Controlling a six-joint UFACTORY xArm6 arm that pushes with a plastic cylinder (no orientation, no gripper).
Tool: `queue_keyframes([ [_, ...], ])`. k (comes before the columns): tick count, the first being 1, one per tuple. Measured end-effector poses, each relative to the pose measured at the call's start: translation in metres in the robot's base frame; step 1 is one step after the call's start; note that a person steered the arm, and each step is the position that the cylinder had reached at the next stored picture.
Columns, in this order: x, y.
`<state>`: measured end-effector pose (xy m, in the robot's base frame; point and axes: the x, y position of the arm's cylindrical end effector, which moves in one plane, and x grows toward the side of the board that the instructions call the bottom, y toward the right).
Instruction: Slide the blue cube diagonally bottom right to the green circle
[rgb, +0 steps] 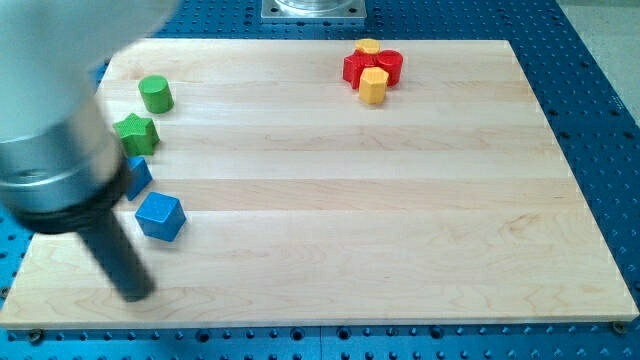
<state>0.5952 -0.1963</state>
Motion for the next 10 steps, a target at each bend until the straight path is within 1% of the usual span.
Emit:
queue_keyframes([
  [1, -0.024, 0.001],
  [2, -0.077, 0.035],
  [4, -0.201, 0.061],
  [5, -0.239, 0.070],
  [6, -0.231, 0.144],
  [7, -0.292, 0.115],
  [8, -0.280, 0.067],
  [9, -0.251, 0.073],
  [10, -0.226, 0.161],
])
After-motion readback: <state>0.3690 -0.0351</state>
